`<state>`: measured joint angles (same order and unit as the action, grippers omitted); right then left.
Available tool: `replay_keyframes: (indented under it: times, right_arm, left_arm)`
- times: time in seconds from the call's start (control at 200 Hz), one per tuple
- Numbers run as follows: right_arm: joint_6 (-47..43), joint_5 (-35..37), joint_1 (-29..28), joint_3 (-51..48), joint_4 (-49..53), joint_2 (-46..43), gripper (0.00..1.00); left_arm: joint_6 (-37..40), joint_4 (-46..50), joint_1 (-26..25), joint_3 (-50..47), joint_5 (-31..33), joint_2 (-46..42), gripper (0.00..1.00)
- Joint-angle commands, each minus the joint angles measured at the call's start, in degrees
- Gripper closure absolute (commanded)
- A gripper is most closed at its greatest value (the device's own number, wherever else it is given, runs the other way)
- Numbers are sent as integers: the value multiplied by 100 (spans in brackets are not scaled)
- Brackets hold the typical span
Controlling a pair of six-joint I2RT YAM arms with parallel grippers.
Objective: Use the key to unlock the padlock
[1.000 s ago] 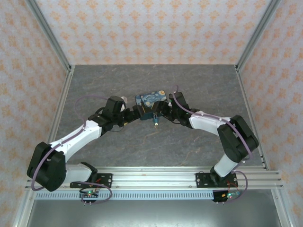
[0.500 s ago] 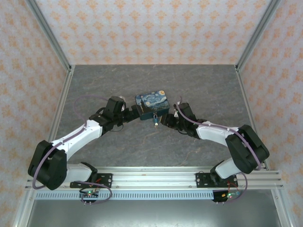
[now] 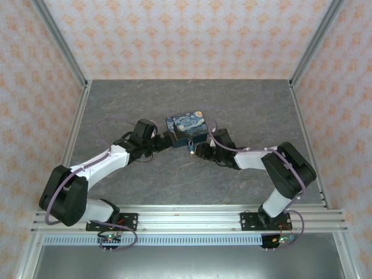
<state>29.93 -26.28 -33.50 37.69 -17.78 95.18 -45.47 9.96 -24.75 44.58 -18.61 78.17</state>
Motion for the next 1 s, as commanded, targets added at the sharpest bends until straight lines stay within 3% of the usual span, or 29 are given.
replay_keyframes:
  times: [0.0, 0.686, 0.996]
  right_arm:
    - [-80, -144, -63, 237, -366, 255, 60]
    - [-278, -239, -302, 673, -287, 886, 61]
    - [-230, -125, -324, 678, -291, 987, 69]
  left_arm:
    - [96, -85, 19, 162, -45, 41, 0]
    - [85, -293, 17, 181, -219, 303, 0]
    - [82, -358, 30, 183, -258, 373, 0]
